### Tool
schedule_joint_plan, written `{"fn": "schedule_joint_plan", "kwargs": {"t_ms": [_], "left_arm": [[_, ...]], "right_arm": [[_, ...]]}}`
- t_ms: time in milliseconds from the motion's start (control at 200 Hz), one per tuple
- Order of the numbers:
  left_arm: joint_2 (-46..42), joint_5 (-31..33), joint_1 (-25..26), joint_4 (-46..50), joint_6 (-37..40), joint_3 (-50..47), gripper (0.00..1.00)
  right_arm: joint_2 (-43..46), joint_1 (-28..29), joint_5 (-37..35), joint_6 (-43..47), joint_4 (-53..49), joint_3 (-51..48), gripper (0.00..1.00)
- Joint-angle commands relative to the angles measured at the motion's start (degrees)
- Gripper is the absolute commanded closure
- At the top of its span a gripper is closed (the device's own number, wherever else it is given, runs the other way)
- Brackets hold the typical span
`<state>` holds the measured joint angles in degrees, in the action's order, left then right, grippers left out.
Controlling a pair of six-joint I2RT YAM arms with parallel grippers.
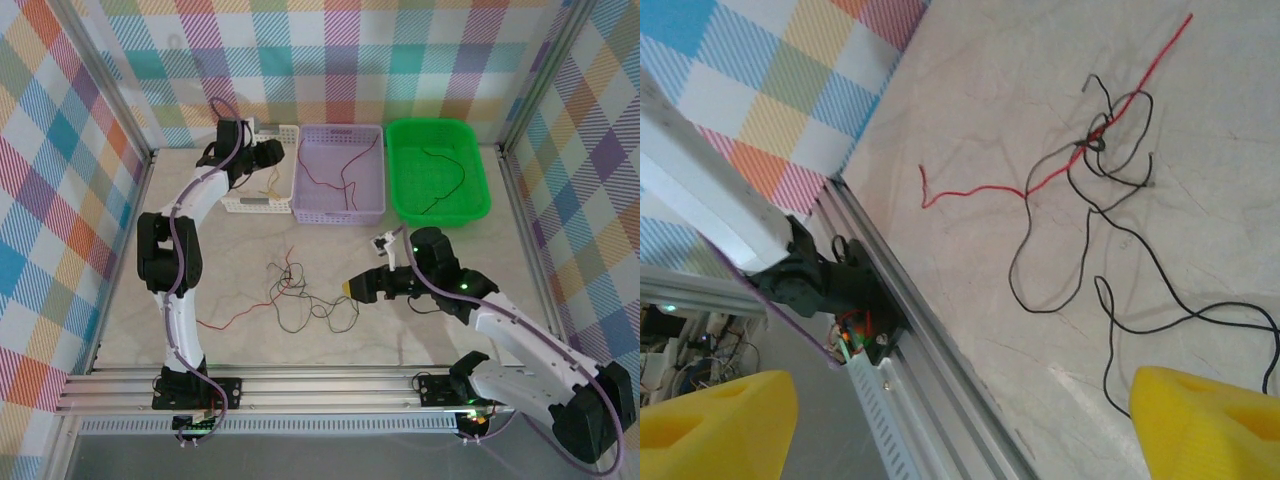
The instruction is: Untangle the cables
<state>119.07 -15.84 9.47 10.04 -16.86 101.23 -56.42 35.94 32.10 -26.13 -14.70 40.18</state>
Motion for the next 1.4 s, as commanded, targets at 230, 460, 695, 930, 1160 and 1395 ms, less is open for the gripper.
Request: {"fn": "schedule_joint_plan", "kwargs": {"t_ms": [230, 460, 695, 930, 1160, 1395], "left_arm": [[-16.3, -0.6, -0.5, 2.0, -5.6, -7.2, 0.00], [-28.6, 3.0, -0.5, 11.8, -9.5, -12.2, 0.00], [-45.3, 3.8, -0.3, 17.2, -14.9, -26.2, 0.00], [-61.0, 3.1, 3.5, 19.3, -17.2, -42.2, 0.00], [-66.3, 1.1, 8.4, 19.9, -17.3, -52.3, 0.00], [-66.4, 3.1, 16.3, 15.8, -18.6, -60.1, 0.00]], "right_arm": [[-21.4, 7.0, -8.2, 3.0, 6.7, 5.2, 0.20], [-34.2, 12.8, -11.6, 3.3, 10.2, 10.3, 0.25], [-43.2, 16.7, -16.2, 3.5, 10.1, 15.6, 0.40], [-43.8, 17.2, -20.3, 4.4, 5.3, 18.3, 0.95], [-30.9, 17.2, -25.6, 8.1, -4.2, 20.9, 1.00], [-20.3, 17.2, -28.0, 11.0, -13.5, 26.5, 1.00]]}}
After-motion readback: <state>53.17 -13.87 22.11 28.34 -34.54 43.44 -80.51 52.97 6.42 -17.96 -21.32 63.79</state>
